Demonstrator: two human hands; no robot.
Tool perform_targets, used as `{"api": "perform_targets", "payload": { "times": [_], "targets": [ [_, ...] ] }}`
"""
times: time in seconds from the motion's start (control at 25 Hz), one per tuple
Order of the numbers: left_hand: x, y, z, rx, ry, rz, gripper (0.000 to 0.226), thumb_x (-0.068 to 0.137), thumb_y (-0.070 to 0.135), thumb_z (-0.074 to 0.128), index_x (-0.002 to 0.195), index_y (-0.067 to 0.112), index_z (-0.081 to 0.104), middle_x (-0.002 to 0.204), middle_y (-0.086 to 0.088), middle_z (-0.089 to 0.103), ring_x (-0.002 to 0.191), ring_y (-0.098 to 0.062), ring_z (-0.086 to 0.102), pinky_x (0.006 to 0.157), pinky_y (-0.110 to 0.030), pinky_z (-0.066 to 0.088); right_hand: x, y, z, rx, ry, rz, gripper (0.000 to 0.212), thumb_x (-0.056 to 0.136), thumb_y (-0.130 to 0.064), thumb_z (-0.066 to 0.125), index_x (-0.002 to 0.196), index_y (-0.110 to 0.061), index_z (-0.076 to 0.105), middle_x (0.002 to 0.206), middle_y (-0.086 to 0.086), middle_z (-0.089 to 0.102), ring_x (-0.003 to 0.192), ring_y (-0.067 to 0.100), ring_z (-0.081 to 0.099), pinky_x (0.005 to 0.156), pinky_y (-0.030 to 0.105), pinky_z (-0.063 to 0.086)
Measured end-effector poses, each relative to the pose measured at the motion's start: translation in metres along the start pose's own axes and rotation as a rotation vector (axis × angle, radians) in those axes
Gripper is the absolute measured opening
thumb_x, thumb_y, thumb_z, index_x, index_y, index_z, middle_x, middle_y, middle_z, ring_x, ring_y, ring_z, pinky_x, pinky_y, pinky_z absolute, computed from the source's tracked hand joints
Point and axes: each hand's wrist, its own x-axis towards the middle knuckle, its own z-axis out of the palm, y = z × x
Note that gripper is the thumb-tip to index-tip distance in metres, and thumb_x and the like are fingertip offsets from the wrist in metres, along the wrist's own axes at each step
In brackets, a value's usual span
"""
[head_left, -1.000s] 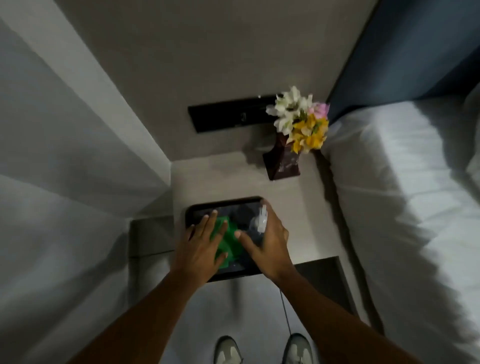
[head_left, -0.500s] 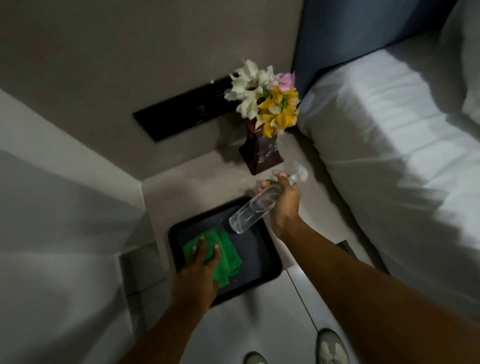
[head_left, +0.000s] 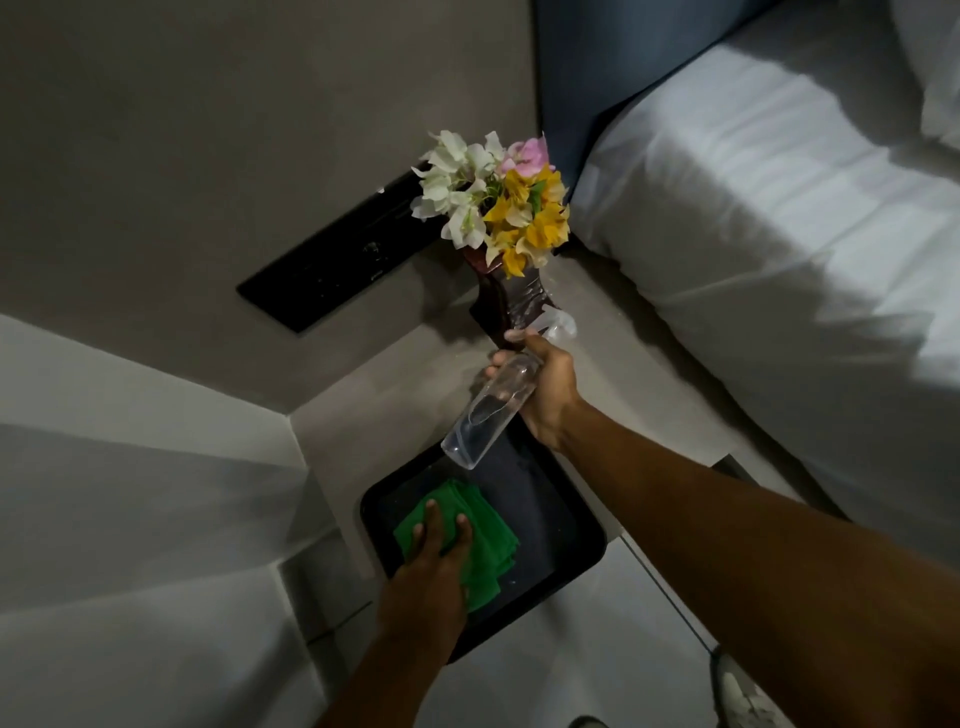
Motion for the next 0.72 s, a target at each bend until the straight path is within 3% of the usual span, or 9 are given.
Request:
{"api": "perform_targets", "payload": {
  "times": [0.08, 0.16, 0.24, 0.32, 0.44, 0.56, 0.64, 0.72],
  "targets": [
    [-0.002, 0.0, -0.001, -0.008, 0.005, -0.007, 0.079, 0.098, 0.022, 0.051, 0.157, 0.031, -0.001, 0.164, -0.006, -0.023, 0.153, -0.027, -0.001, 0.109, -0.037, 0.039, 0.003, -0.001, 0.006, 0.018, -0.018, 0.014, 0.015, 0.1, -0.021, 0.039, 0.1, -0.01, 0.049, 0.071, 0.01, 0.052, 0.064, 0.023, 0.053, 0.082, 0.044, 0.047],
    [-0.001, -0.001, 0.002, -0.013, -0.001, -0.015, 0.082, 0.097, 0.02, 0.052, 0.157, 0.031, -0.002, 0.163, -0.006, -0.024, 0.153, -0.028, -0.003, 0.109, -0.037, 0.039, 0.002, 0.002, 0.01, 0.016, -0.025, -0.002, 0.012, 0.099, -0.019, 0.041, 0.103, -0.009, 0.046, 0.071, 0.01, 0.05, 0.064, 0.023, 0.051, 0.078, 0.043, 0.047],
    [-0.001, -0.001, 0.004, -0.019, 0.0, -0.028, 0.086, 0.095, 0.021, 0.056, 0.157, 0.032, -0.003, 0.163, -0.006, -0.024, 0.153, -0.029, -0.003, 0.109, -0.038, 0.041, -0.002, 0.008, 0.017, -0.049, -0.023, -0.1, 0.013, 0.093, -0.012, 0.048, 0.104, -0.007, 0.048, 0.071, 0.01, 0.054, 0.063, 0.022, 0.055, 0.073, 0.04, 0.05],
    [-0.001, 0.001, 0.005, -0.028, 0.004, -0.038, 0.089, 0.093, 0.023, 0.059, 0.157, 0.032, -0.002, 0.164, -0.006, -0.023, 0.152, -0.03, -0.003, 0.107, -0.04, 0.042, -0.011, 0.023, 0.032, -0.16, -0.059, -0.246, 0.029, 0.078, -0.007, 0.054, 0.106, -0.007, 0.047, 0.072, 0.009, 0.059, 0.065, 0.021, 0.059, 0.072, 0.037, 0.053],
    [-0.003, 0.002, 0.007, -0.067, 0.001, -0.052, 0.091, 0.091, 0.027, 0.061, 0.156, 0.032, -0.003, 0.163, -0.005, -0.025, 0.152, -0.031, -0.005, 0.108, -0.044, 0.044, -0.022, 0.051, 0.06, -0.446, -0.223, -0.449, 0.049, 0.074, -0.001, 0.051, 0.119, -0.017, 0.037, 0.082, 0.004, 0.059, 0.076, 0.014, 0.059, 0.074, 0.03, 0.052],
    [-0.003, 0.002, 0.006, -0.103, -0.024, -0.057, 0.094, 0.09, 0.028, 0.063, 0.157, 0.032, -0.003, 0.161, -0.003, -0.03, 0.152, -0.03, -0.008, 0.109, -0.044, 0.043, -0.016, 0.067, 0.082, -0.796, -0.382, -0.596, 0.04, 0.087, -0.007, 0.055, 0.122, -0.012, 0.036, 0.093, -0.004, 0.054, 0.084, 0.008, 0.057, 0.075, 0.031, 0.051],
    [-0.002, 0.001, 0.005, -0.121, -0.034, -0.058, 0.098, 0.087, 0.027, 0.065, 0.157, 0.03, -0.003, 0.162, -0.004, -0.029, 0.152, -0.031, -0.008, 0.109, -0.044, 0.043, -0.005, 0.068, 0.092, -0.996, -0.445, -0.609, 0.044, 0.09, -0.005, 0.057, 0.127, -0.003, 0.034, 0.101, 0.003, 0.053, 0.09, 0.016, 0.057, 0.076, 0.038, 0.051],
    [-0.002, 0.003, 0.003, -0.136, -0.06, -0.055, 0.101, 0.084, 0.026, 0.067, 0.157, 0.029, -0.002, 0.162, -0.005, -0.027, 0.152, -0.032, -0.006, 0.108, -0.046, 0.043, 0.004, 0.067, 0.095, -1.153, -0.479, -0.564, 0.048, 0.091, -0.003, 0.056, 0.132, -0.005, 0.031, 0.109, 0.01, 0.054, 0.095, 0.024, 0.059, 0.077, 0.037, 0.049]
  ]
}}
